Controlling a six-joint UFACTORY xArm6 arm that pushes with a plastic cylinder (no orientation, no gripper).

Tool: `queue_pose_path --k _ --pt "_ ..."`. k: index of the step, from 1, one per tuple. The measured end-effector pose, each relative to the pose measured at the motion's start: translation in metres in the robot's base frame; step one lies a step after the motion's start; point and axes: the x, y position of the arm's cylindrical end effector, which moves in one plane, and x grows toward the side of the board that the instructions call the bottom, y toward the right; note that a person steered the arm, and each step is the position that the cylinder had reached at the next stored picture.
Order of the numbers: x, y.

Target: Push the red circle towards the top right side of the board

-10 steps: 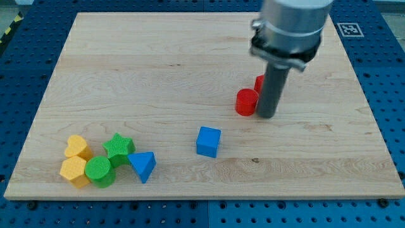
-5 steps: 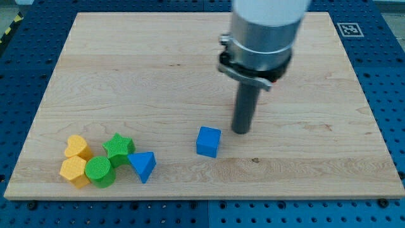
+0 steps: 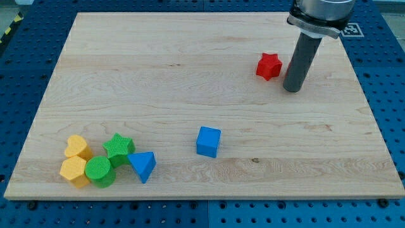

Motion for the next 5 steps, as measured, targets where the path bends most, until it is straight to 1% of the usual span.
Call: queue_pose_path --k 2,3,4,5 --pt "-0.085 0.006" --pt "-0.083 0.005" --pt "-0.050 -0.023" --pt "-0.006 -0.048"
